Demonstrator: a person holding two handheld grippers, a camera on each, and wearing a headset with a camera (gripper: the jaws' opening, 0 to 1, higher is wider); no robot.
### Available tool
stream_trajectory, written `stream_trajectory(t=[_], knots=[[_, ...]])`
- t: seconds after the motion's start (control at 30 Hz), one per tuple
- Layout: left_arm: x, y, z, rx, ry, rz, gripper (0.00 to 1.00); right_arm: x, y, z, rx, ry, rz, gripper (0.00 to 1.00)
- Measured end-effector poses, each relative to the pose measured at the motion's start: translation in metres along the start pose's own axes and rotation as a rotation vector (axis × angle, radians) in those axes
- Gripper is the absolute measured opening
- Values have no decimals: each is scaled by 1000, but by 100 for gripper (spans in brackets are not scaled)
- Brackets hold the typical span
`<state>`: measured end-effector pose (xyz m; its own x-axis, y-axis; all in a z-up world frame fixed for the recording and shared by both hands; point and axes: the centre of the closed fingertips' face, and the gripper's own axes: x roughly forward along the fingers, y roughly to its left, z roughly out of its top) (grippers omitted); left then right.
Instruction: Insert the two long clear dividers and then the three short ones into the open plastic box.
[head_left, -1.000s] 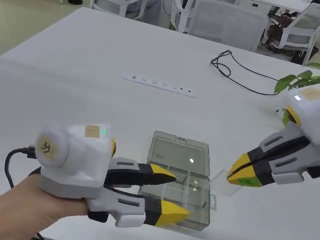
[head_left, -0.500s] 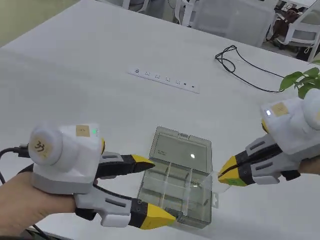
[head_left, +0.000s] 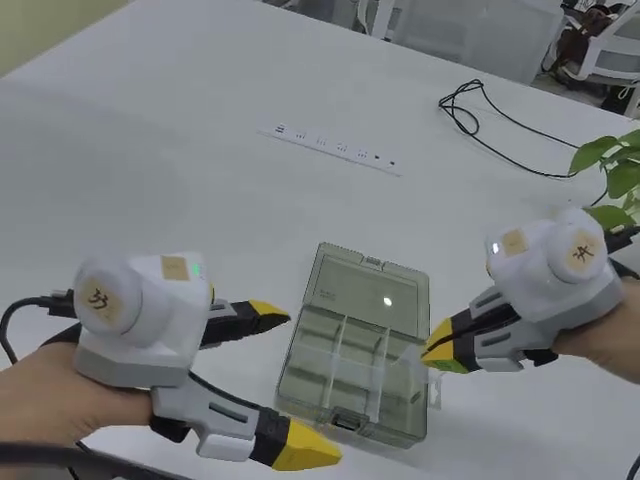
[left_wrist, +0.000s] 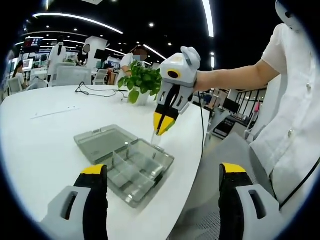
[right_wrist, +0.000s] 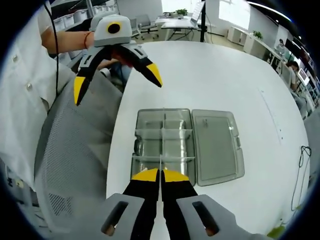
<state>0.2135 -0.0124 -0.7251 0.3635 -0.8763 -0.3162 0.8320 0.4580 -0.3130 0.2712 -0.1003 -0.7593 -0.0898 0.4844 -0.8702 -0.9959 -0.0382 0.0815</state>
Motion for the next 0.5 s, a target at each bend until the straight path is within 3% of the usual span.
stream_trajectory(t=[0.5], knots=[[-1, 4, -3, -18, -4, 11, 100, 7, -5, 1, 3, 15, 9, 3]])
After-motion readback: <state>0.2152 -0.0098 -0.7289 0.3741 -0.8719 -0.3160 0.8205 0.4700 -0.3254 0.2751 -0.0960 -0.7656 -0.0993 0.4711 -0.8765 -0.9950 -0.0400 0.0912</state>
